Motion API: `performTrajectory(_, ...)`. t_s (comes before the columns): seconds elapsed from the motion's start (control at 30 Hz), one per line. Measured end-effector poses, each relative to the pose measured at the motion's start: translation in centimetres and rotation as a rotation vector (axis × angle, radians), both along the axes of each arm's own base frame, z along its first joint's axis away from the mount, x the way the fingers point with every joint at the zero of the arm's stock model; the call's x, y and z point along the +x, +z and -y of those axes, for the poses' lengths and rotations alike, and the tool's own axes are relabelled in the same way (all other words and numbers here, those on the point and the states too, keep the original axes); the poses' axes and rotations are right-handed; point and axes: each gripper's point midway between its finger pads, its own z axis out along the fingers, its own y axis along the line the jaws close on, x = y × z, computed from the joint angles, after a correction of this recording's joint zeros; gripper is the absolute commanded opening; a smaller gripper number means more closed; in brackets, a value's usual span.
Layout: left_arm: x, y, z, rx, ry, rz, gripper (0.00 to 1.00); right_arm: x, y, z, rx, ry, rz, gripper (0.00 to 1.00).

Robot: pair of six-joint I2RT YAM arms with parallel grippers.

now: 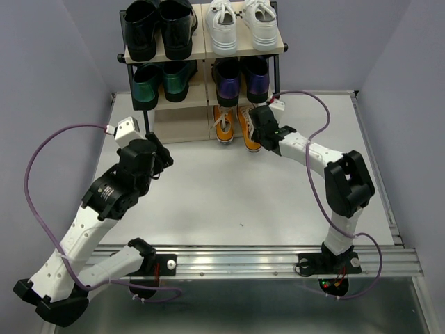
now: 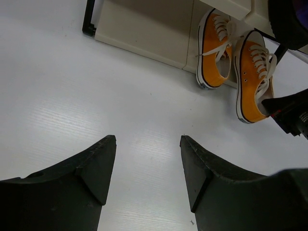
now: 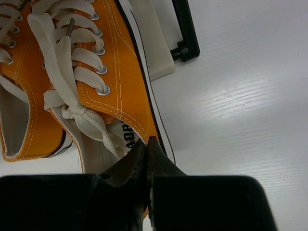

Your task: Place and organize the shoes onto the shoe shelf

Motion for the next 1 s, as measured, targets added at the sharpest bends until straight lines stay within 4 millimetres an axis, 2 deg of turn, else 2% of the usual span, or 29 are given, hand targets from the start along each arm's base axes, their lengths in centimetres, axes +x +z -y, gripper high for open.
performTrajectory(0.1, -0.2, 0.0, -0.2, 0.003, 0.005, 0.000, 0.67, 1.0, -0.7, -0.3, -0.002, -0.008, 0.004, 0.01)
performTrajectory(0.3, -0.7, 0.3, -0.7, -0.007, 0.013, 0.008, 0.67, 1.7, -1.7, 0.0, -0.012, -0.028, 0.009, 0.01)
performTrajectory(0.33, -0.7, 0.3, -0.7, -0.008, 0.015, 0.008, 0.67, 2.0, -1.8, 0.1, -0.010, -0.033, 0.015, 0.05)
performTrajectory(0.4, -0.9, 0.2, -0.8, -0.006, 0.017, 0.005, 0.67, 2.3, -1.9, 0.0, -0.007, -0.035, 0.024, 0.23)
performTrajectory(0.5, -1.0, 0.1, -0.9, -0.005, 0.018, 0.002, 0.67, 2.7, -1.8, -0.3, 0.007, -0.038, 0.041, 0.43)
performTrajectory(0.6, -1.0, 0.1, -1.0, -0.006, 0.021, 0.000, 0.67, 3.5, -0.7, -0.9, 0.048, -0.039, 0.093, 0.45)
performTrajectory(0.7, -1.0, 0.1, -0.9, -0.009, 0.022, 0.000, 0.67, 3.3, -0.2, -0.9, 0.065, -0.032, 0.109, 0.47)
performTrajectory(0.73, -1.0, 0.1, -0.9, -0.009, 0.022, 0.000, 0.67, 3.1, 0.0, -0.9, 0.070, -0.030, 0.112, 0.54)
performTrajectory(0.83, -1.0, 0.1, -0.9, -0.010, 0.021, 0.000, 0.67, 2.0, 0.7, -0.6, 0.087, -0.018, 0.116, 0.55)
performTrajectory(0.93, -1.0, 0.1, -0.9, -0.012, 0.018, 0.000, 0.67, 0.8, 1.6, -0.3, 0.113, 0.002, 0.127, 0.64)
performTrajectory(1.0, -1.0, 0.2, -0.8, -0.015, 0.015, 0.002, 0.67, 0.0, 2.0, -0.1, 0.122, 0.010, 0.130, 0.66)
